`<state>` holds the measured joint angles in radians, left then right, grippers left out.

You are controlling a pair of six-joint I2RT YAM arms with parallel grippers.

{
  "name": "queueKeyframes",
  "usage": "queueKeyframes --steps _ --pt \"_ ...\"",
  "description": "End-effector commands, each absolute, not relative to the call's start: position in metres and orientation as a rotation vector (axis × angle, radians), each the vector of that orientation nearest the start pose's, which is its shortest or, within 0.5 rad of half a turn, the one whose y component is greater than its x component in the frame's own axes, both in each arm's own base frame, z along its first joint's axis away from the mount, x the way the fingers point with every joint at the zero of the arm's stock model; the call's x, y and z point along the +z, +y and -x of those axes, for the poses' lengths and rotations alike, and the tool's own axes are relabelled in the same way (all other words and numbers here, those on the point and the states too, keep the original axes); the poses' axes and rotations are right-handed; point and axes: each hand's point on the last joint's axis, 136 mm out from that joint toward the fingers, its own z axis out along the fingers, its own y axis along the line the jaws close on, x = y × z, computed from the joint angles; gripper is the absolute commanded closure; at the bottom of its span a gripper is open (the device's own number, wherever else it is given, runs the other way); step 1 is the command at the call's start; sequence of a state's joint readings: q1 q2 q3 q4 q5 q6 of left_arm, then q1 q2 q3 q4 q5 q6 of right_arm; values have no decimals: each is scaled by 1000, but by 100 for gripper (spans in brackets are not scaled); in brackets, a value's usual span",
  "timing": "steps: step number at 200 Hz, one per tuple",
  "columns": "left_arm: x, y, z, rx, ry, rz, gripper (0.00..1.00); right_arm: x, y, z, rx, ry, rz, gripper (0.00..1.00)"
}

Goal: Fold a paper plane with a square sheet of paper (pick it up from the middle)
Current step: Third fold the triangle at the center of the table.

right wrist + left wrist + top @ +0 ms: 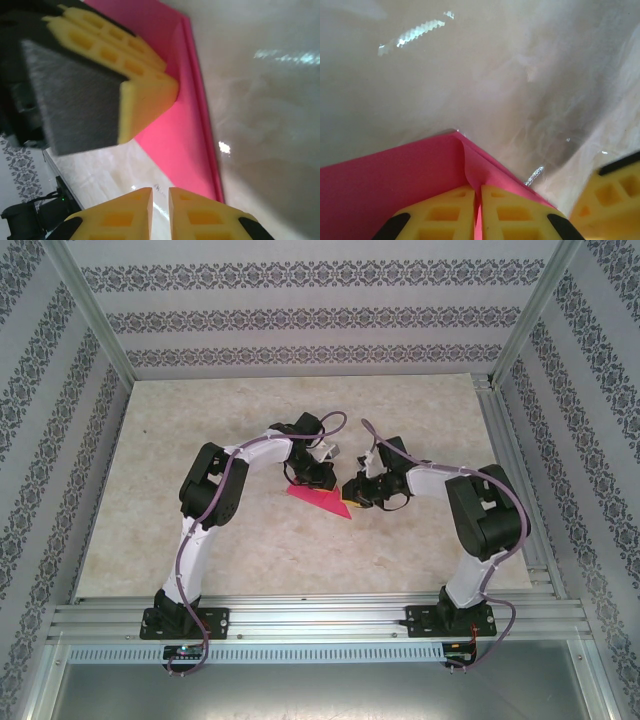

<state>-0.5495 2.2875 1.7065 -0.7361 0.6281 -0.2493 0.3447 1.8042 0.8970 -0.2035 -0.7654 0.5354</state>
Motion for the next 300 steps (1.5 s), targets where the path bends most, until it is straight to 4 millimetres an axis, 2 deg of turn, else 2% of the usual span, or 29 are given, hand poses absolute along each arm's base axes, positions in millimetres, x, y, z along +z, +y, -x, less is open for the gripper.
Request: queueKeyframes --steps 1,26,37,49,84,104,140,170,194,228,241,269,300 --pt "2 -321 -361 -965 2997 -543 87 26 239 -311 1307 2795 -23 84" --pt "1 -320 -360 -956 3001 -545 87 2 229 -301 1203 2891 -38 84" --pt "2 -320 -361 -955 3000 -547 87 0 227 -299 1167 2905 -30 84" --pt "3 -320 -361 -954 2999 -548 87 5 227 -301 1170 2896 -23 84" --pt "4 -319 -362 -948 2996 -547 87 41 239 -316 1210 2810 34 83" --pt "3 -320 -362 -951 2995 -543 87 45 244 -324 1223 2790 41 83" --pt "4 -320 -363 -950 2993 -542 87 22 244 -328 1192 2845 12 83" --pt "7 -321 -366 -946 2981 -538 87 -2 236 -319 1117 2917 -7 83" --pt "12 -323 -368 -953 2971 -536 85 -12 228 -313 1040 2956 -18 84" --pt "29 -325 -373 -974 2929 -513 81 -8 232 -312 1061 2944 -6 84" --pt "39 -324 -378 -963 2902 -486 75 -5 234 -314 1084 2930 -3 84" --pt "57 -316 -381 -975 2852 -420 77 1 241 -317 1115 2910 5 84" --pt "50 -315 -364 -1052 2882 -396 75 7 244 -321 1114 2898 18 84"
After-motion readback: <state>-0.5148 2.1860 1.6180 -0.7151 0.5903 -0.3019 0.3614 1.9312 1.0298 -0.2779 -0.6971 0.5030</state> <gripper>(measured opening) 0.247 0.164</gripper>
